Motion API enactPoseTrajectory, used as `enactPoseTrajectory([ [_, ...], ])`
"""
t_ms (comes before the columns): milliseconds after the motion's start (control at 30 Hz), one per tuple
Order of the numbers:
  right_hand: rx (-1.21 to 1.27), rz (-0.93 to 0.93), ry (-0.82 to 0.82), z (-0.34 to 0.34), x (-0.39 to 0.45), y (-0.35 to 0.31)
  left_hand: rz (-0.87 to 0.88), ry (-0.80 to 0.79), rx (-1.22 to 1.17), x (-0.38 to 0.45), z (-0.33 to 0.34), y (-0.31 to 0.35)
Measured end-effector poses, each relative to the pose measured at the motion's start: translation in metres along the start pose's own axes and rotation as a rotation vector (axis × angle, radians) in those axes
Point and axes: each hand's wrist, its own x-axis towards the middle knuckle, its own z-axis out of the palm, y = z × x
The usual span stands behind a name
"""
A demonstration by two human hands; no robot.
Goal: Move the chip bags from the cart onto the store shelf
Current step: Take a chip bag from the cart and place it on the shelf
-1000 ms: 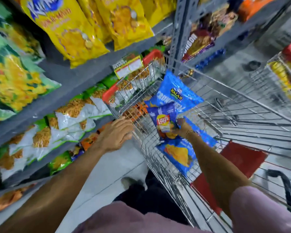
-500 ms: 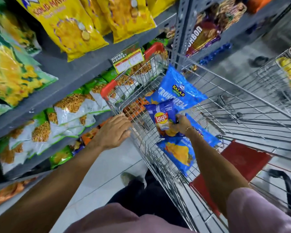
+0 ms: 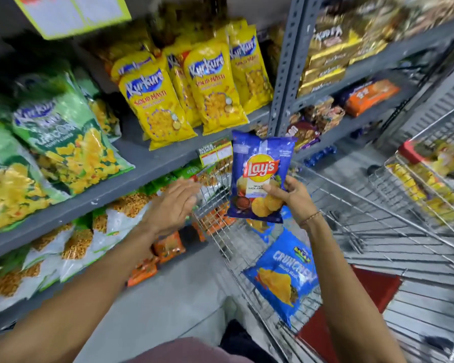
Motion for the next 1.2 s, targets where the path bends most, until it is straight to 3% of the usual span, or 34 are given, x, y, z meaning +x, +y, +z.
enactPoseTrajectory([
  [167, 0.045, -0.263, -0.080, 0.055, -0.024, -0.125, -0.075, 0.396, -0.045, 0.006, -0.097, 0.002],
  [333, 0.101, -0.495, -0.178, 0.129, -0.049, -0.233, 0.009, 0.690, 0.133, -0.012, -0.210, -0.009],
  [500, 0.160, -0.638, -0.348, 0.216, -0.062, -0.302, -0.045, 0.901, 0.293, -0.053, -0.317, -0.035],
  [667, 0.098, -0.673, -0.411, 0.312, -0.058, -0.347, -0.184, 0.950, 0.454, -0.113, -0.384, -0.071],
  [800, 0.052, -0.677, -0.482, 0.381, -0.053, -0.371, -0.392, 0.981, 0.541, -0.175, -0.414, -0.106],
  [967, 0.006, -0.637, -0.528, 0.467, -0.051, -0.382, -0.627, 0.895, 0.589, -0.249, -0.421, -0.155],
  [1200, 0.067, -0.517, -0.497, 0.544, -0.051, -0.369, -0.630, 0.819, 0.595, -0.265, -0.419, -0.179],
])
